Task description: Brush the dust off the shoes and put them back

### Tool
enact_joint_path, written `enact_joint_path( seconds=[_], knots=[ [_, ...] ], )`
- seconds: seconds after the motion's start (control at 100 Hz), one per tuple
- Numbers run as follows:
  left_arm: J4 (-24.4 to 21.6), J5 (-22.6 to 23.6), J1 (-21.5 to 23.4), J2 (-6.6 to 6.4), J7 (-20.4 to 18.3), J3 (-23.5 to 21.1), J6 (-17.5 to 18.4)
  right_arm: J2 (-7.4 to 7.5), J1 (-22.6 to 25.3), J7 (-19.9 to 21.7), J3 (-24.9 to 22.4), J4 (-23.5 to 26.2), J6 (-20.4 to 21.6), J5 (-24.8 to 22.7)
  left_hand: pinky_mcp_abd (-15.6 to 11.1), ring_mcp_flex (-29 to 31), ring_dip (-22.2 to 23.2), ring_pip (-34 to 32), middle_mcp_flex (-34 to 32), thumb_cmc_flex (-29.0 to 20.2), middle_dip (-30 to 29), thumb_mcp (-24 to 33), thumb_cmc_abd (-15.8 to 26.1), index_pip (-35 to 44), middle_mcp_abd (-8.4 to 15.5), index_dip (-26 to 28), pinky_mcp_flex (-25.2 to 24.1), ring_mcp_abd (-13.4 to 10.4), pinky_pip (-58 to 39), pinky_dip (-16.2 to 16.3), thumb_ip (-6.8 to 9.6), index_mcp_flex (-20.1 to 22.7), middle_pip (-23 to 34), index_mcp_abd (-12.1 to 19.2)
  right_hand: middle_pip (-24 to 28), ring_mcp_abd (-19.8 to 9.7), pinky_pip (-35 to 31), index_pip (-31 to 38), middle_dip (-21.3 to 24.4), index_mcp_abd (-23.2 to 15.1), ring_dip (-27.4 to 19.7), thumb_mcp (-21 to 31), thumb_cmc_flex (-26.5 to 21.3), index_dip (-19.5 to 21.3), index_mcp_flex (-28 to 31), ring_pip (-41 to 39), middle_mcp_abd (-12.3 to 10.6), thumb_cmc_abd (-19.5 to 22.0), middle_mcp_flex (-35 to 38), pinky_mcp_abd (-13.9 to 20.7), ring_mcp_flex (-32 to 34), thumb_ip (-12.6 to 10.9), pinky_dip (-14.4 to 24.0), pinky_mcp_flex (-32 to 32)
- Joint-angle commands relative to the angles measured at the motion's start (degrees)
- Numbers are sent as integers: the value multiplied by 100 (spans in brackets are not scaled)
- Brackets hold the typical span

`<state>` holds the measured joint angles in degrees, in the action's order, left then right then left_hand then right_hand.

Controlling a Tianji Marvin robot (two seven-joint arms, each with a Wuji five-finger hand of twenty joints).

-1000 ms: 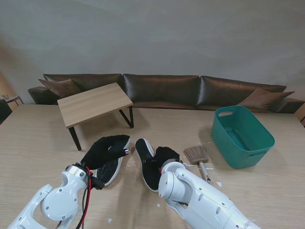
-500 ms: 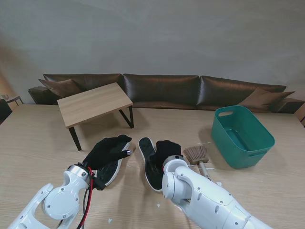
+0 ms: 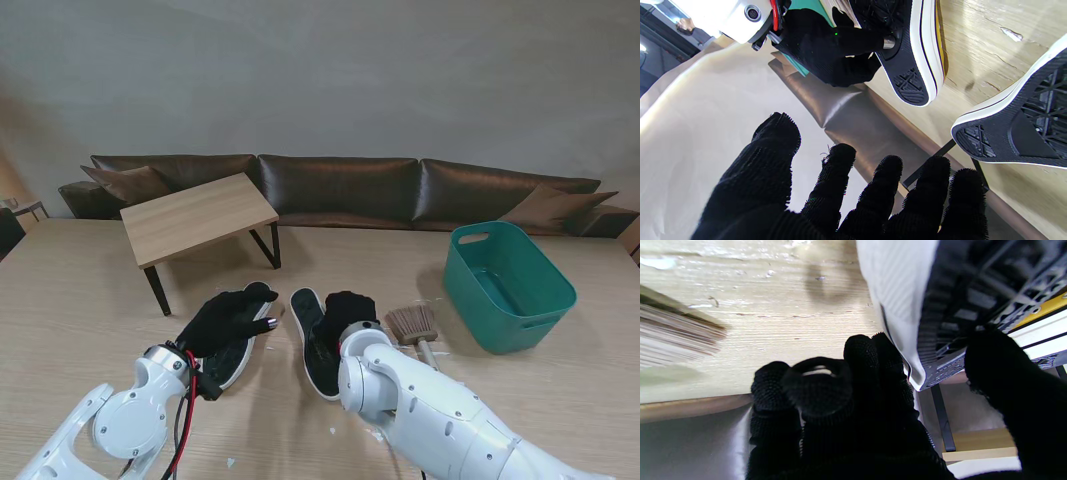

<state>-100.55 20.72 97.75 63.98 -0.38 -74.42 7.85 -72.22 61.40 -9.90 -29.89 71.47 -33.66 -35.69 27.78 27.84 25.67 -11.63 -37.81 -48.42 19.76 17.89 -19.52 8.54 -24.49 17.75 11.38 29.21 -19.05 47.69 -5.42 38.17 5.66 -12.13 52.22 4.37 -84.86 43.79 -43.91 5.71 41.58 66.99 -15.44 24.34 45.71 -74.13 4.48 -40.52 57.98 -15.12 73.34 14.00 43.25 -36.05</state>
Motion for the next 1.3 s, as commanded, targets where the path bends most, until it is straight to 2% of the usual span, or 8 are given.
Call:
enact_joint_path(
  seconds=[0.0, 0.35, 0.4, 0.44, 0.47, 0.66, 0.77, 1.29],
  knots=[
    [-13, -8, 27, 4, -116, -5, -32, -50, 30, 161, 63, -193, 25, 44, -155, -151, 47, -10, -70, -70, 33, -165, 302, 16, 31, 31, 69, -41, 201, 94, 202, 133, -3, 155, 44, -136, -26, 401, -16, -455, 93, 205, -676, 8, 281, -159, -226, -197, 188, 153, 198, 98, 21, -549],
    [-30, -27, 32, -1, -152, 8, -94, -49, -125, 353, 234, -425, 56, 112, -153, -146, 47, -13, -72, -107, 34, -246, 330, 15, 16, 29, 76, -25, 200, 93, 215, 128, -2, 161, 62, -237, -181, 577, -153, -455, 116, 222, -782, -268, 143, -217, -315, -145, 126, 271, 197, 242, 107, -523],
    [-29, -31, 30, -1, -156, 10, -97, -32, -133, 390, 255, -417, 49, 89, -155, -149, 48, -12, -67, -111, 33, -255, 332, 22, 21, 32, 72, -27, 202, 92, 216, 147, -5, 146, 59, -271, -181, 343, -172, -400, 85, 241, -659, -251, 138, -162, -301, -88, 35, 294, 204, 25, 135, -487],
    [-31, -33, 30, -2, -161, 10, -101, -21, -133, 407, 265, -407, 45, 67, -153, -149, 48, -13, -66, -114, 33, -261, 332, 17, 26, 30, 77, -29, 200, 93, 217, 133, -5, 144, 59, -283, -161, -19, -184, -317, 70, 267, -515, 5, 104, -138, -267, -2, -79, 306, 200, -411, 161, -432],
    [-32, -34, 30, -3, -165, 9, -103, -14, -133, 416, 271, -400, 41, 53, -156, -146, 49, -15, -64, -113, 33, -269, 339, 13, 35, 29, 78, -34, 199, 93, 218, 123, -5, 147, 58, -286, -143, -182, -190, -267, 58, 213, -421, 77, 14, -91, -240, 22, -201, 312, 147, -501, 173, -364],
    [-35, -30, 43, -1, -154, -8, -92, 87, -119, 461, 283, -247, 90, -199, -152, -155, 47, -10, -70, -127, 34, -302, 343, 1, 14, 24, 77, -29, 199, 93, 223, 98, -3, 140, -29, -177, 54, -484, -156, -147, 50, -157, 94, 77, -600, 373, -190, 281, -1018, 385, -805, -590, 230, 246],
    [-30, -33, 49, 0, -145, -19, -66, 125, -90, 494, 245, -130, 82, -257, -155, -144, 50, -15, -76, -129, 35, -321, 361, 13, 30, 28, 78, -30, 196, 95, 225, 127, -1, 138, -330, 41, 467, -540, 153, -112, -57, -361, 216, 38, -869, 1060, -109, 484, -1414, 308, -1318, -672, 176, 651],
    [-2, -75, 37, 1, -160, -27, -38, -40, -88, 109, 162, -293, -21, -191, -138, -110, 58, -37, -101, -152, 38, -408, 422, 0, 21, 19, 110, -11, 183, 101, 234, 101, 5, 136, -559, 165, 643, -460, 652, 292, -152, -708, 559, -95, -1526, 1378, 44, 1353, -1538, 220, -1308, -806, 110, 690]
  ],
)
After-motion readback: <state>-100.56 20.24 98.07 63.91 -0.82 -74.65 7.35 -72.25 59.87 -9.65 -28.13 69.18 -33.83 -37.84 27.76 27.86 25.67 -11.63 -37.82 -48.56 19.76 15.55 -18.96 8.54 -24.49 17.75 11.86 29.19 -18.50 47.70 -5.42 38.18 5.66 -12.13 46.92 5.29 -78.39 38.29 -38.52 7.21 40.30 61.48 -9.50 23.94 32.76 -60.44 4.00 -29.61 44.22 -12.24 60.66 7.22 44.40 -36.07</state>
